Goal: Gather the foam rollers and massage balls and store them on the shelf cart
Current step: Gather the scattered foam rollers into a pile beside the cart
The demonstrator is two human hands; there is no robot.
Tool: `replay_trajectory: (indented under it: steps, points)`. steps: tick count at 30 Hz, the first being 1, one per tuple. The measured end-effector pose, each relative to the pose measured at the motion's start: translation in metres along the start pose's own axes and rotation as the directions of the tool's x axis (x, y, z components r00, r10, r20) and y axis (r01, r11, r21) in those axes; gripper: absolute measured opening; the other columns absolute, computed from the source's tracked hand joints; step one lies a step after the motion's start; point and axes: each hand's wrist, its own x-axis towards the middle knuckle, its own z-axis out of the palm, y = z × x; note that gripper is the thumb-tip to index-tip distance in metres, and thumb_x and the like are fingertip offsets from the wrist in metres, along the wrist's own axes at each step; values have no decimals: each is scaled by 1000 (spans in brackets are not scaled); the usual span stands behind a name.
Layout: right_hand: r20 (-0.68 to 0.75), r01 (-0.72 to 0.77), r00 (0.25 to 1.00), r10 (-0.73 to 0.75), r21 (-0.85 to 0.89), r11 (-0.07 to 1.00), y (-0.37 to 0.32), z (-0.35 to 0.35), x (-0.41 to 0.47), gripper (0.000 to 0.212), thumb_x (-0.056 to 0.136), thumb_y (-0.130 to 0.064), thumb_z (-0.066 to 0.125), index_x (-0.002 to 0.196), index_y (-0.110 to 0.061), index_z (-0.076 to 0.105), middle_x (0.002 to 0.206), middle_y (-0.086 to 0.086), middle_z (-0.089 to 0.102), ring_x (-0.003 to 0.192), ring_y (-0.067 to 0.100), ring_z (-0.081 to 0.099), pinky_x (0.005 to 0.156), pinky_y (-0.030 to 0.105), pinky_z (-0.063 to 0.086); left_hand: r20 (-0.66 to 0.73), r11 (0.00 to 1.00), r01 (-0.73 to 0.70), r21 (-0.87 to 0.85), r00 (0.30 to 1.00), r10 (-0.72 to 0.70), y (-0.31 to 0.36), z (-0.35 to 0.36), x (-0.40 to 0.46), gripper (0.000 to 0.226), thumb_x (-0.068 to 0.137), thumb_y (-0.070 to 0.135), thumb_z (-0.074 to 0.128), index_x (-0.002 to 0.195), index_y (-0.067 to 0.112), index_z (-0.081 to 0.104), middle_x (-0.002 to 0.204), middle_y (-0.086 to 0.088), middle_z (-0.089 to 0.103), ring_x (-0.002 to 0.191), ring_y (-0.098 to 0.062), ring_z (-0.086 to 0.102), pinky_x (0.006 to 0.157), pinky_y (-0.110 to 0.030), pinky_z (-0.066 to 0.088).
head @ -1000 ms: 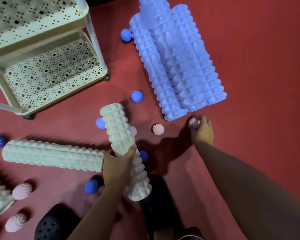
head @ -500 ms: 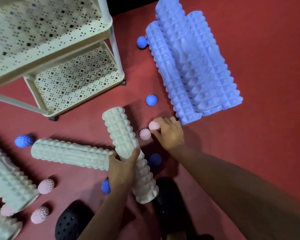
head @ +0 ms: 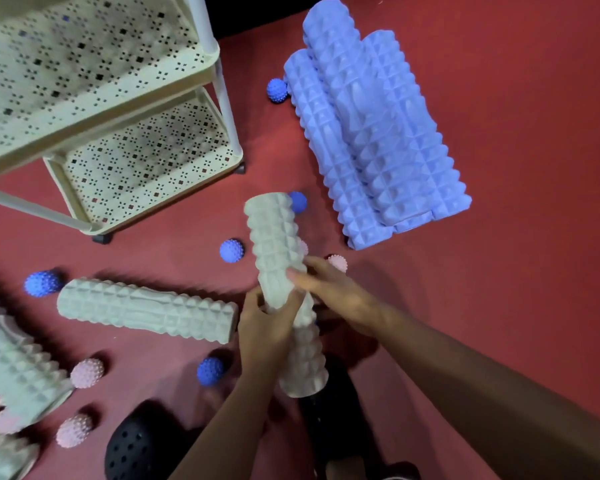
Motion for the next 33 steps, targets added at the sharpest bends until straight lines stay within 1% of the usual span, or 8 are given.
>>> replay_trajectory:
  steps: [6,9,12,20,26,28,30,33]
  points:
    - [-165,333,934,-317,84,939,1,-12,-45,55,88,-8,79,138,-17,57,132,0,69,124,17,64,107,39,50,307,923,-370,-103,871,383,19,24,-28,59,85,13,80,135,35,58,127,-5,63,103,-12,71,77,-30,59]
    - [-380,367,878,-291,145,919,9,-29,-65,45,88,-10,78,129,-18,62,122,2,74,114,19,69,101,41,53,468,906,-423,-22,796,383,21,31,-26,79,78,35,85,143,54,44,142,7,55,127,-7,59,99,-31,52]
    - [-539,388,815,-211,239,890,27,-54,-81,46,89,-23,80,130,-19,60,119,11,73,111,31,70,98,52,54,437,933,-359,25,843,312,18,32,-25,73,77,48,81,140,51,46,139,14,56,126,0,56,106,-27,46]
    - [-548,82,774,317,584,807,68,-127,-48,66,70,-48,87,118,-5,69,106,16,76,92,35,76,76,53,63,-148,998,-64,18,987,66,-3,16,7,59,78,53,78,113,8,62,111,-14,68,101,-28,65,100,-45,51]
    - [-575,-84,664,479,578,811,61,-148,8,48,79,-45,83,79,-5,55,50,9,50,40,24,50,48,37,54,-730,979,204,8,670,-134,-28,-40,36,78,81,49,79,136,3,48,137,-27,44,128,-44,44,109,-47,33]
    - [-583,-91,641,499,588,804,57,-152,21,50,84,-44,79,85,-1,54,43,11,51,44,28,54,58,46,59,-644,925,377,-45,697,-315,-51,-62,54,88,83,60,72,143,4,40,141,-24,44,137,-46,39,109,-48,35]
    - [-613,-47,603,511,612,789,57,-157,33,55,85,-46,78,106,-1,53,63,15,59,57,31,60,72,57,61,-291,851,444,-279,806,-516,-68,-78,71,59,93,60,59,130,15,51,124,-8,58,136,-35,49,95,-42,50]
    - [-650,14,587,482,604,797,61,-158,41,69,81,-53,78,122,-3,54,91,15,62,68,29,64,73,57,61,-157,830,409,-379,855,-494,-79,-81,76,54,87,57,72,120,16,60,114,-2,68,108,-23,67,87,-38,56]
